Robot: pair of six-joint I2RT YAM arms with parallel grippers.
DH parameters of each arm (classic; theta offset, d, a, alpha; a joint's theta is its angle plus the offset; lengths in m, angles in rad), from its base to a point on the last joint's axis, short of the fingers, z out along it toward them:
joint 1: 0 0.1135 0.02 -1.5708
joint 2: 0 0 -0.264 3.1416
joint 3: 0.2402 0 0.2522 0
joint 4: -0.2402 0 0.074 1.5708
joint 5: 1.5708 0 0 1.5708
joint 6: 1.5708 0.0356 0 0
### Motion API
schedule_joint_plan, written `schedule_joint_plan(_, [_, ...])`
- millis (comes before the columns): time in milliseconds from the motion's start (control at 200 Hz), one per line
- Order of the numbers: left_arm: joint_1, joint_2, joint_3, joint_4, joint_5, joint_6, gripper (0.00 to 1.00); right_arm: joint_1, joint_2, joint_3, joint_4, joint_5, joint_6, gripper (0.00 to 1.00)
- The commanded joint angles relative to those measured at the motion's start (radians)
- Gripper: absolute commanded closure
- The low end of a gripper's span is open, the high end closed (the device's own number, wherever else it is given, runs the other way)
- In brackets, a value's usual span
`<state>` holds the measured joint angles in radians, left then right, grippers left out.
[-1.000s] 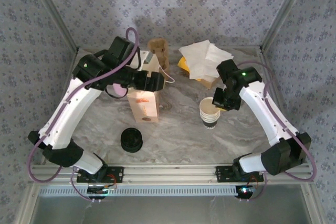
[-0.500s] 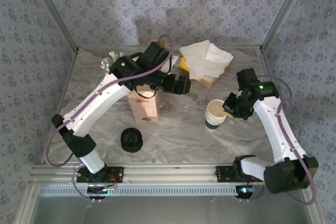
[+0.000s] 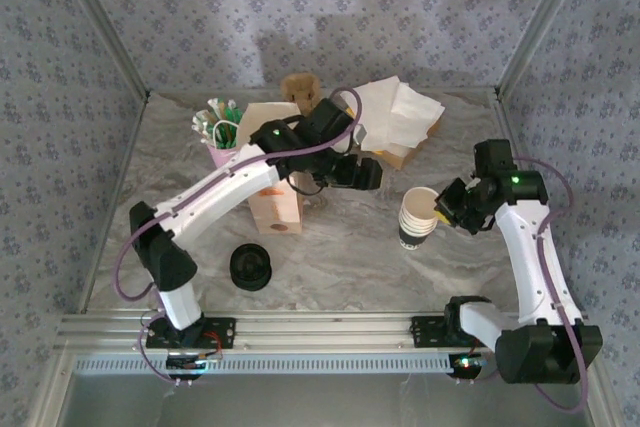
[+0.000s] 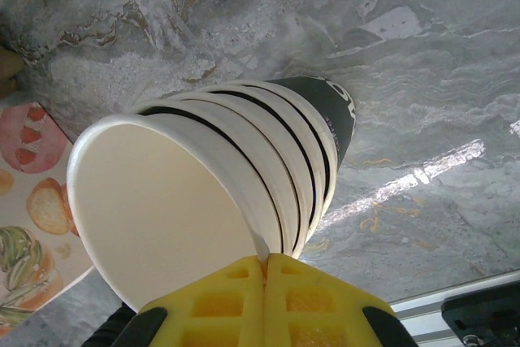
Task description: Pack the takeout coffee
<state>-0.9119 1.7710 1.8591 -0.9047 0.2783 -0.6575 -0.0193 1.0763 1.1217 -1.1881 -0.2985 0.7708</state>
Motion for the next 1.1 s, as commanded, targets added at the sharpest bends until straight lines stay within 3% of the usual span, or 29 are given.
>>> schedule_joint_plan(0, [-0.006, 0.031, -0.025, 0.086, 0.051, -0.052, 0.2, -0.024, -0.031, -0.018, 0.019, -0.042, 0.034, 1.0])
schedule_joint_plan(375, [-0.016, 0.152, -0.047, 0.221, 0.242, -0.151, 0.19, -0.088, -0.085, -0.091, 0.039, -0.091, 0.058, 1.0])
schedule_joint_plan(1094, [-0.019, 0.266, -0.116, 0.436, 0.412, -0.316, 0.21, -0.145, -0.117, -0.127, 0.052, -0.154, 0.061, 1.0])
